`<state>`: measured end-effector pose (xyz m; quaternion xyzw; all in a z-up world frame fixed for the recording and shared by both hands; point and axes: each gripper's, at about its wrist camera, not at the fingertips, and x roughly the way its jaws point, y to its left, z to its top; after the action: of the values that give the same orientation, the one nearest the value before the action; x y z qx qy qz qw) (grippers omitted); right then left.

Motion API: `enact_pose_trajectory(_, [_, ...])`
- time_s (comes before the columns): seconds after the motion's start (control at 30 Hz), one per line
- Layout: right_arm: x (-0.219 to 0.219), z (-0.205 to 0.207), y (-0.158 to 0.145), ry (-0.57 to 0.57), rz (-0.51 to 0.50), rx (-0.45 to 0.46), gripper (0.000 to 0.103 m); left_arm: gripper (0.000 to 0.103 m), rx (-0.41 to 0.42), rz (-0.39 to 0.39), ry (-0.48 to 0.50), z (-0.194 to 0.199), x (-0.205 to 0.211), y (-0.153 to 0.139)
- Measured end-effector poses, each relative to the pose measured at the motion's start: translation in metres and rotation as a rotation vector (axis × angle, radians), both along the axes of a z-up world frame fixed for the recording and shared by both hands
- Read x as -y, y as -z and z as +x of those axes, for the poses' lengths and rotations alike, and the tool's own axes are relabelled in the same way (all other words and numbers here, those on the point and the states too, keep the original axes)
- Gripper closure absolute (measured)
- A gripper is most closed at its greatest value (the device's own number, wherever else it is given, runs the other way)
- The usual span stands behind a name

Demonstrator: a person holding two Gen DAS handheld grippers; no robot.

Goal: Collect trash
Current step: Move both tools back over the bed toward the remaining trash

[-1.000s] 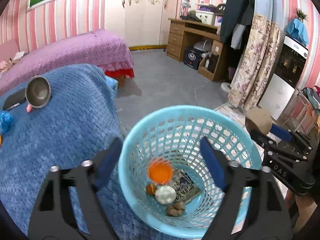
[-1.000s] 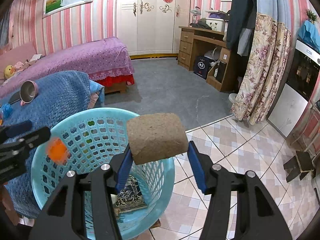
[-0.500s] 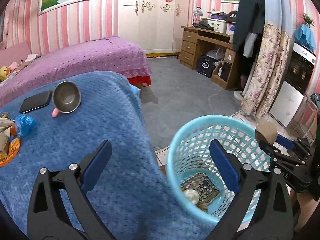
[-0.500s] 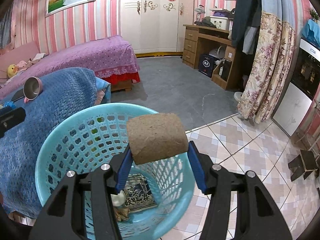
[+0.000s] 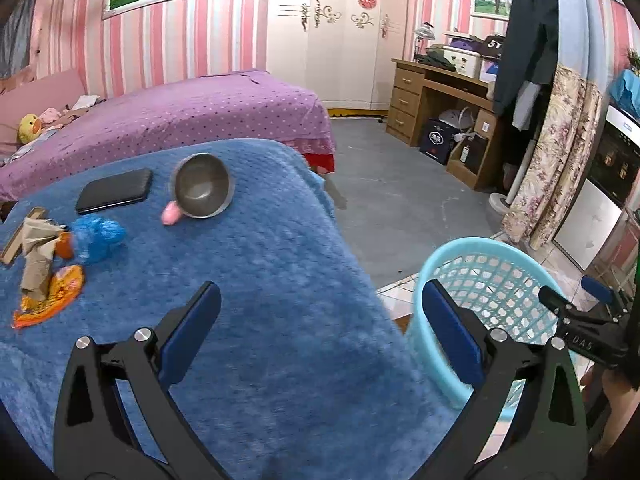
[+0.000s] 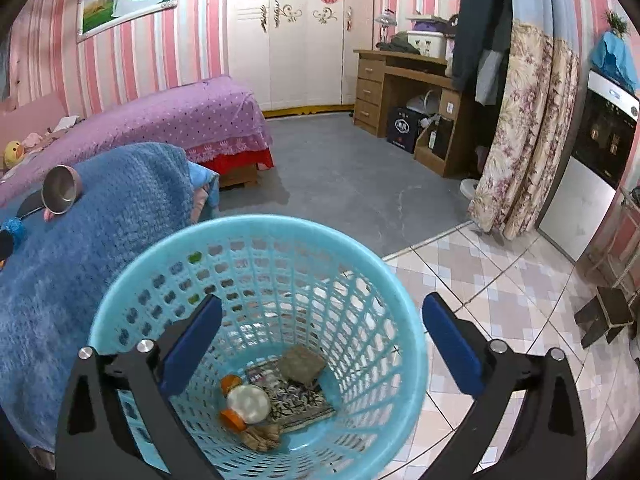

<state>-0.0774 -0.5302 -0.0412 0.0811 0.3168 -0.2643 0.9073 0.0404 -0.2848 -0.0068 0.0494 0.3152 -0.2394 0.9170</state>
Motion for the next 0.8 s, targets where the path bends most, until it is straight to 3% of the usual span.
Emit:
enact_pose_trajectory(0.53, [-0.145,0.092,-0.026,-0.224,-0.018,0.036,0.005,0.006,0.008,0.06,-0.225,0.071,-0.178,-0.023])
enact_pose_trajectory(0.8, [-0.218,0.154,-0.04,-0.348,-0.022,0.044,0.005,0.006,-0.022,0.045,-0.366,0.118,-0.263,-0.007])
